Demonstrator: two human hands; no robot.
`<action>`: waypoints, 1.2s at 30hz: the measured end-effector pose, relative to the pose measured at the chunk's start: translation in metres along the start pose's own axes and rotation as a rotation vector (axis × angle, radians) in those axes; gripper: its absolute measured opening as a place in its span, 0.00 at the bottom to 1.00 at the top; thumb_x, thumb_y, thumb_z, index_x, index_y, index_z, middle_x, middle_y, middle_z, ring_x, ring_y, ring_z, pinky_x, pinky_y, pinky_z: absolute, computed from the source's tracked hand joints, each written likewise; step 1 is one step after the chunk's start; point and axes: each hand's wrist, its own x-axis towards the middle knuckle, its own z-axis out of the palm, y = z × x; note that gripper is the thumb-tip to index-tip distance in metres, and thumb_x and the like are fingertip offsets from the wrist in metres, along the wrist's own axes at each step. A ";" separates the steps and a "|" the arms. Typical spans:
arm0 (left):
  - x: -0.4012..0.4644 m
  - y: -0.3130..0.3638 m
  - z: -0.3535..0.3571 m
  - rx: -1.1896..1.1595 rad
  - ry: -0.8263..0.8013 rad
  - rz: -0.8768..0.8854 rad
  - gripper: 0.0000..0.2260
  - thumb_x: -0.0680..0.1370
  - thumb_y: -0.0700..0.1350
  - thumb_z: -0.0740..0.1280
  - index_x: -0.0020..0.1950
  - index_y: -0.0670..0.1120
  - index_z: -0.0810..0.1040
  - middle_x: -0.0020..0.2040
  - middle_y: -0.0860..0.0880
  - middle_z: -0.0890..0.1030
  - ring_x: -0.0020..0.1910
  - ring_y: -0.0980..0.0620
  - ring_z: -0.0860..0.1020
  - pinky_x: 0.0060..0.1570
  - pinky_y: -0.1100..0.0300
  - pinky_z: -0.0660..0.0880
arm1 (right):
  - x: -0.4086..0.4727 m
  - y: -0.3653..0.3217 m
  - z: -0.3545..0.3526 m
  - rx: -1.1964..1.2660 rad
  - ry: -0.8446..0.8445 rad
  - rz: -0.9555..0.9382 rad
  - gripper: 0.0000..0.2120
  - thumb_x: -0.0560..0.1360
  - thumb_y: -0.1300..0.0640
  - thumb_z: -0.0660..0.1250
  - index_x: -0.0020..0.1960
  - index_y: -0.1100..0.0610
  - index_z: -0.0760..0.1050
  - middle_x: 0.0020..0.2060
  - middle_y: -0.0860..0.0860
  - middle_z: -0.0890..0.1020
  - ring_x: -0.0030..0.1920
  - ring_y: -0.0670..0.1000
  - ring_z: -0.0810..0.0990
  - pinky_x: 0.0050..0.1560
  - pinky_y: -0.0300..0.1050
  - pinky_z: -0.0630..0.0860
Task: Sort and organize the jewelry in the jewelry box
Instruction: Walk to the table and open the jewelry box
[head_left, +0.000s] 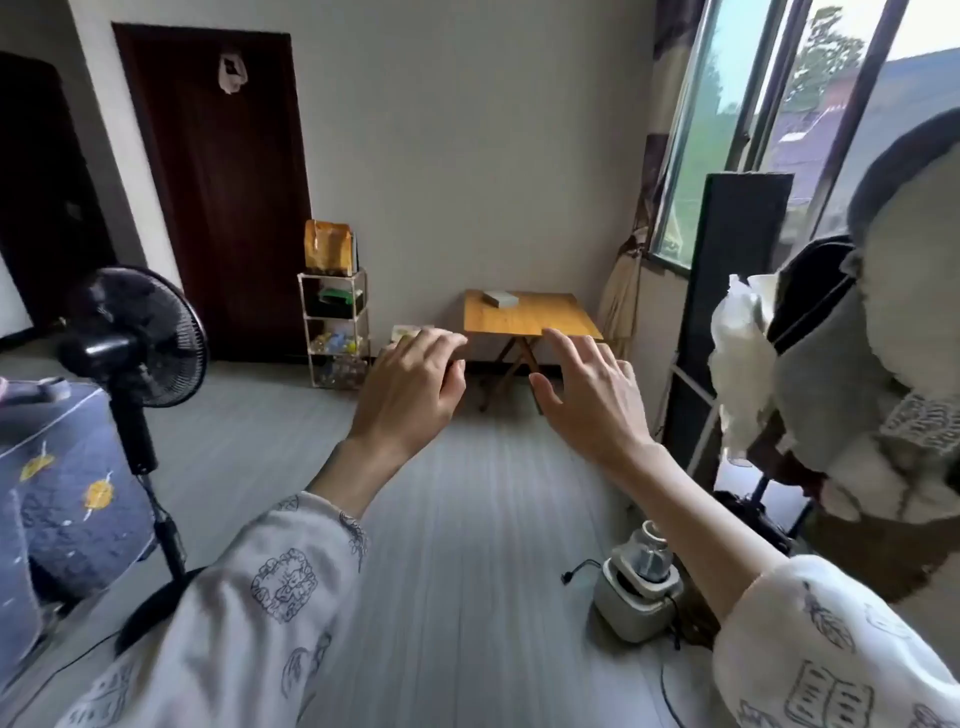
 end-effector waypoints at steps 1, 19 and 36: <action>0.005 -0.014 0.011 -0.007 0.004 -0.003 0.19 0.75 0.49 0.53 0.56 0.43 0.77 0.54 0.46 0.80 0.54 0.46 0.78 0.54 0.53 0.73 | 0.012 0.000 0.012 0.017 0.009 -0.005 0.24 0.77 0.49 0.60 0.71 0.53 0.61 0.64 0.53 0.72 0.63 0.56 0.70 0.60 0.52 0.66; 0.194 -0.228 0.208 0.036 -0.048 -0.011 0.19 0.74 0.50 0.53 0.53 0.43 0.79 0.49 0.46 0.82 0.52 0.45 0.78 0.54 0.55 0.71 | 0.268 0.052 0.225 0.041 -0.044 0.051 0.25 0.77 0.45 0.59 0.71 0.51 0.61 0.65 0.52 0.71 0.65 0.54 0.68 0.60 0.50 0.64; 0.383 -0.414 0.447 -0.066 -0.116 -0.168 0.13 0.76 0.43 0.61 0.58 0.42 0.77 0.55 0.45 0.80 0.57 0.46 0.76 0.59 0.55 0.69 | 0.541 0.158 0.455 0.121 -0.111 0.071 0.26 0.78 0.46 0.58 0.72 0.52 0.59 0.65 0.53 0.71 0.66 0.54 0.68 0.60 0.49 0.66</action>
